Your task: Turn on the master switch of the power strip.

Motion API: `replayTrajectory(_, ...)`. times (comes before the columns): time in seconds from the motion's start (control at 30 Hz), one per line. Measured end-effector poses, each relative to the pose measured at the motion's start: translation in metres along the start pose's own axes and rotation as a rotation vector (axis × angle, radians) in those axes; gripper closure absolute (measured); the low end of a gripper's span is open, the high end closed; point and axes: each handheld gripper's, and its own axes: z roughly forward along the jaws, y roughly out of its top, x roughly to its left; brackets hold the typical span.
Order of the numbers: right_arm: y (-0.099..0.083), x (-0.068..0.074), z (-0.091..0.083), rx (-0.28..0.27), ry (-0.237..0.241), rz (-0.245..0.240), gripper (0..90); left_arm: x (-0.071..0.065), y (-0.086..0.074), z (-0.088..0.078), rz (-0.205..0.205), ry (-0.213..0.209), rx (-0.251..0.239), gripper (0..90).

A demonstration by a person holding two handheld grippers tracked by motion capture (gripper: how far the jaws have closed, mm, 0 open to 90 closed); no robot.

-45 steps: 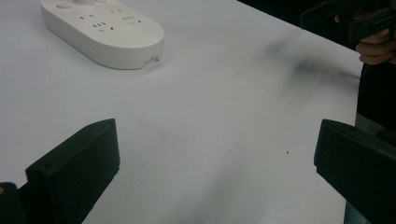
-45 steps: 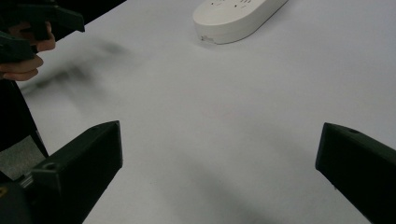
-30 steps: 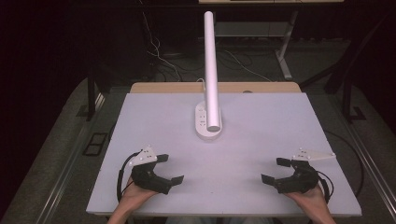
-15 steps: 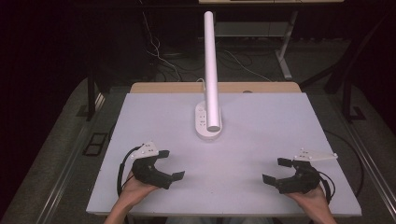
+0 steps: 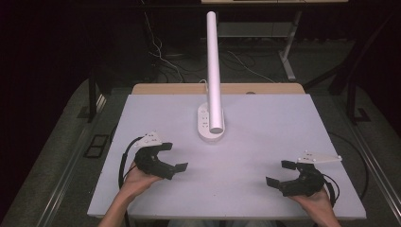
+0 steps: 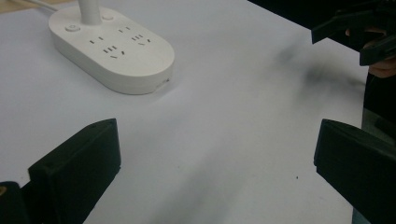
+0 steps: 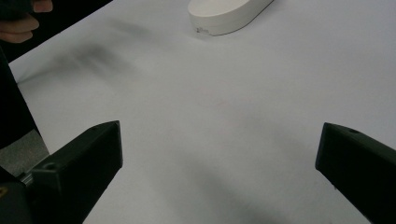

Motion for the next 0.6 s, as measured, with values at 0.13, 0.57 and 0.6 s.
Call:
replayTrajectory(0.13,0.0,0.0,0.0,-0.002,0.006,0.002,0.2,0.004,0.008,0.001,0.005,0.0,0.009,0.0)
replayTrajectory(0.57,0.0,0.0,0.0,-0.003,0.006,0.004,0.2,0.012,0.026,0.005,0.008,-0.007,0.036,0.0)
replayTrajectory(0.6,0.0,0.0,0.0,-0.003,0.008,0.004,0.2,0.013,0.029,0.007,0.012,-0.005,0.043,0.0)
